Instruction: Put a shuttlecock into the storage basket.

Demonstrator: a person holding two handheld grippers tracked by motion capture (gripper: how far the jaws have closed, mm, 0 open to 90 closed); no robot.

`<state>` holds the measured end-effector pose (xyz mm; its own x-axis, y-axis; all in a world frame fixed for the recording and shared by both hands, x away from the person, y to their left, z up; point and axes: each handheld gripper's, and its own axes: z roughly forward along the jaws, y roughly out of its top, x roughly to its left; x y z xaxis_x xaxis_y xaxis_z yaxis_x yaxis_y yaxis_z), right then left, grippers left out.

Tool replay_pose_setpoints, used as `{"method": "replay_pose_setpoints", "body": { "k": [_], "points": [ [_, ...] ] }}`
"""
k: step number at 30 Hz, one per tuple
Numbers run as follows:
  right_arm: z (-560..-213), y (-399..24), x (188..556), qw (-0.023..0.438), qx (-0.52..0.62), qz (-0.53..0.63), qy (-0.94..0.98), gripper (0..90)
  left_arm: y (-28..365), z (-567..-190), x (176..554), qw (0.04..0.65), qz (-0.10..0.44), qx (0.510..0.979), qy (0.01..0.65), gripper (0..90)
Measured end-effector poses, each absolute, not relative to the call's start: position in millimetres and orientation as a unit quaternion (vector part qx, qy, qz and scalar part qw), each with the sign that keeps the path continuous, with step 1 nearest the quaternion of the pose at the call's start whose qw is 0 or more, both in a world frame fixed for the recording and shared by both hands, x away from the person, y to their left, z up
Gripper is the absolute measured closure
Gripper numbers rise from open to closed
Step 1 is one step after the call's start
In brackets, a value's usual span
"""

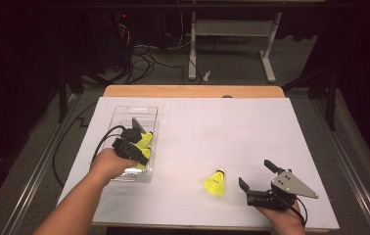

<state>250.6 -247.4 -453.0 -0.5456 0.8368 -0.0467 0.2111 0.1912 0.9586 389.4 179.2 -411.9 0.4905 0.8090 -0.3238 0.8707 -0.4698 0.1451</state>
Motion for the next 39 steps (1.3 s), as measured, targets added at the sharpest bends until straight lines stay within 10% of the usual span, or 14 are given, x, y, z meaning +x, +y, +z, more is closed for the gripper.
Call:
{"method": "replay_pose_setpoints", "body": {
  "k": [39],
  "points": [
    [-453,-245,250,0.301,0.37,0.516,0.711,0.2,192,-393,378,0.144,-0.107,0.855,0.487,63.2]
  ]
}}
